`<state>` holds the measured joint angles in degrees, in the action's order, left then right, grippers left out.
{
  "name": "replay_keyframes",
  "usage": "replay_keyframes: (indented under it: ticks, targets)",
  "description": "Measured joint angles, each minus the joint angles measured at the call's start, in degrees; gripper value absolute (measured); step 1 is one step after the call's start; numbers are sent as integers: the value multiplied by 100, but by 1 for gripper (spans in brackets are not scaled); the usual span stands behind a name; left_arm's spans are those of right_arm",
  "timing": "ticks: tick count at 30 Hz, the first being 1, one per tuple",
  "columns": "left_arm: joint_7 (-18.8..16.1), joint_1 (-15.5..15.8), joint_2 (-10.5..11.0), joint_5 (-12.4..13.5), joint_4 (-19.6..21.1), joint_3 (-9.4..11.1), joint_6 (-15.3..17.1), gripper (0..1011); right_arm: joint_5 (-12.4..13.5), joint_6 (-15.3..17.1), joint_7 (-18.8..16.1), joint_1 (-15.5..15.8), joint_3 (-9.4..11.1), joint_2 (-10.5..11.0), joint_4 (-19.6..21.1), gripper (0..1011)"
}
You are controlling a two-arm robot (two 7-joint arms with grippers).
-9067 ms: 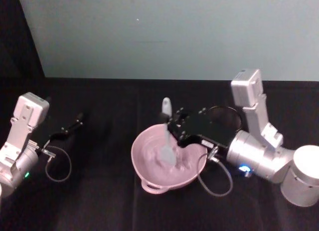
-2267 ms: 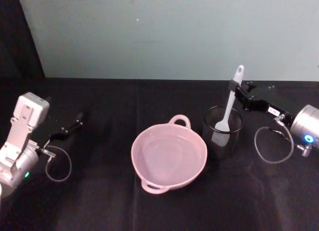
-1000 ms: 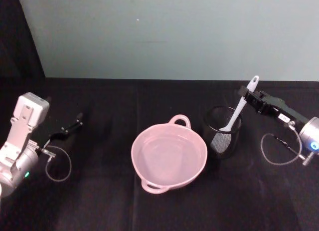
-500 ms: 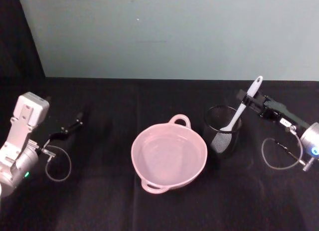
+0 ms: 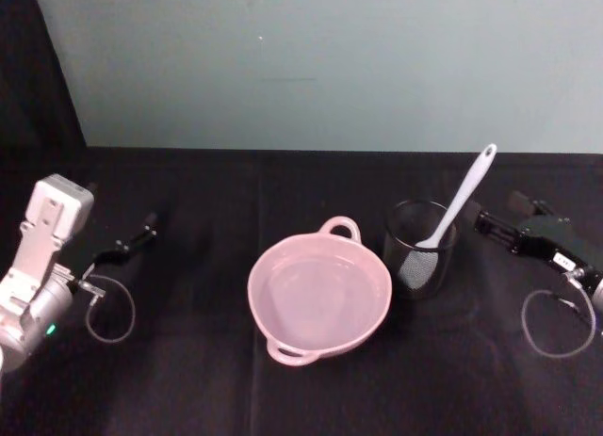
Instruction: Use the one hand to pick up the spoon and stir the clear water in the bowl.
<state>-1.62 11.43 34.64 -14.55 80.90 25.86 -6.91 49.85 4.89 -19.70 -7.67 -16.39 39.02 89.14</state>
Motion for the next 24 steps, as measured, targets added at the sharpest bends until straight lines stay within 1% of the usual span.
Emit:
replay_keyframes:
  ticks: [1, 2, 4, 5, 6, 7, 10, 11, 13, 14, 18, 24]
  targets:
    - [0, 0, 0, 0, 0, 0, 0, 1005, -133, 14, 108, 27, -1, 67, 70, 1003]
    - [0, 0, 0, 0, 0, 0, 0, 1005, -423, 58, 344, 56, -23, 187, 186, 1002]
    - [0, 0, 0, 0, 0, 0, 0, 1005, -669, 73, 517, 70, -50, 255, 252, 1002]
    - [0, 0, 0, 0, 0, 0, 0, 1005, -921, 56, 662, 73, -86, 298, 282, 1003]
    - [0, 0, 0, 0, 0, 0, 0, 1005, -1042, 31, 727, 71, -102, 311, 285, 1003]
    - [0, 0, 0, 0, 0, 0, 0, 1005, -1277, -48, 848, 69, -126, 321, 284, 1003]
    - [0, 0, 0, 0, 0, 0, 0, 1005, -1599, -218, 1022, 68, -149, 313, 245, 1002]
    - [0, 0, 0, 0, 0, 0, 0, 1005, -1772, -314, 1130, 68, -160, 291, 213, 1003]
    - [0, 0, 0, 0, 0, 0, 0, 1005, -1949, -409, 1245, 74, -170, 251, 160, 1003]
    - [0, 0, 0, 0, 0, 0, 0, 1005, -2108, -470, 1348, 76, -194, 211, 93, 1002]
    - [0, 0, 0, 0, 0, 0, 0, 1005, -2336, -511, 1419, 64, -262, 116, -64, 1003]
    - [0, 0, 0, 0, 0, 0, 0, 1005, -2434, -516, 1408, 58, -286, 15, -195, 1003]
